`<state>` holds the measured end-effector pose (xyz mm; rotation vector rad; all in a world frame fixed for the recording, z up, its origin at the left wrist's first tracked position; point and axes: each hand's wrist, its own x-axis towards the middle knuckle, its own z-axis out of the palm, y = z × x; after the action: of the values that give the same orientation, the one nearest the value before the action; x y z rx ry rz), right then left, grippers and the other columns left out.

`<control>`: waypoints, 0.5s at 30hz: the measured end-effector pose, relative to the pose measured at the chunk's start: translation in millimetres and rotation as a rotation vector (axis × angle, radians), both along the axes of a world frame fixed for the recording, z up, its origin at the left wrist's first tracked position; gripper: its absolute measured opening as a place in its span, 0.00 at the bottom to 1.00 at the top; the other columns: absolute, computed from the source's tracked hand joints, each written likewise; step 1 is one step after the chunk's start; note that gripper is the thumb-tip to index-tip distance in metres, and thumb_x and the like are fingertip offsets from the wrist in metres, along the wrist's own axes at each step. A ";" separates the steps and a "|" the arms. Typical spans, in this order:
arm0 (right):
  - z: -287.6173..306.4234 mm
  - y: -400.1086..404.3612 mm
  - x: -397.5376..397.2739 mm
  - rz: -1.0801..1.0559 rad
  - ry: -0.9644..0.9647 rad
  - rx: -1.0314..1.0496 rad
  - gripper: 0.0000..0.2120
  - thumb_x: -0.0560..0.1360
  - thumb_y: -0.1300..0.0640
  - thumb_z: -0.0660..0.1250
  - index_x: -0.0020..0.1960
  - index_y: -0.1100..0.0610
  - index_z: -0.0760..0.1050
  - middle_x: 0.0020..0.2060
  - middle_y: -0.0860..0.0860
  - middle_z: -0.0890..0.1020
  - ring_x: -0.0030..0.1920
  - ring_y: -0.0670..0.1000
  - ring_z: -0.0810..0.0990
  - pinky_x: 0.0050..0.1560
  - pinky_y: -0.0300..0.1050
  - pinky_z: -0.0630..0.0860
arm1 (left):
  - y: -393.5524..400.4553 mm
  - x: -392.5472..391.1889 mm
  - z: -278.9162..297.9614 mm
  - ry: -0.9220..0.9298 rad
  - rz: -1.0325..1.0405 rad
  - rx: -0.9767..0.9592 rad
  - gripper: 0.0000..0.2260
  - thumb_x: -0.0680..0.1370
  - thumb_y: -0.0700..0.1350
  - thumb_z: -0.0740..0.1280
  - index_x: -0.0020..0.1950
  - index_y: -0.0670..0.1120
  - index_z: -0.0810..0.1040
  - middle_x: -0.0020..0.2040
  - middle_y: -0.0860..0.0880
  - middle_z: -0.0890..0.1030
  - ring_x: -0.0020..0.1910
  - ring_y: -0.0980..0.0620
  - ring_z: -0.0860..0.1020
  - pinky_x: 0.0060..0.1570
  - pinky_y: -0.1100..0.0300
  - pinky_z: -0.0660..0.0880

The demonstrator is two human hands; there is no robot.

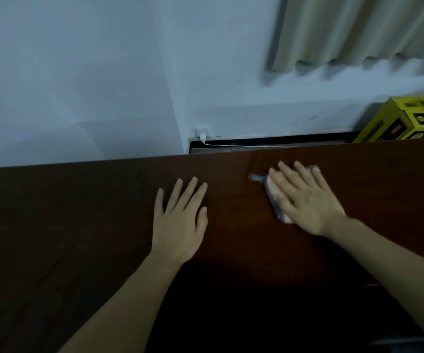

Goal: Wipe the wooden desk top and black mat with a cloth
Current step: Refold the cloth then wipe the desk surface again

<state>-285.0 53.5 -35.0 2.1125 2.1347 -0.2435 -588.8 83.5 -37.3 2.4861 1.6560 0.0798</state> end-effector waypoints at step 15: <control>4.0 -17.9 -156.5 0.278 0.103 -0.035 0.29 0.82 0.36 0.37 0.80 0.40 0.33 0.80 0.43 0.38 0.80 0.53 0.33 0.78 0.60 0.34 | 31.0 -120.0 -4.5 -0.012 0.196 -0.048 0.29 0.81 0.62 0.39 0.82 0.59 0.53 0.83 0.55 0.49 0.81 0.51 0.45 0.79 0.44 0.43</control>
<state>-441.6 35.7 -31.0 1.7915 2.4291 -0.3629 -708.9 114.5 -41.8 2.2780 1.8689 0.0755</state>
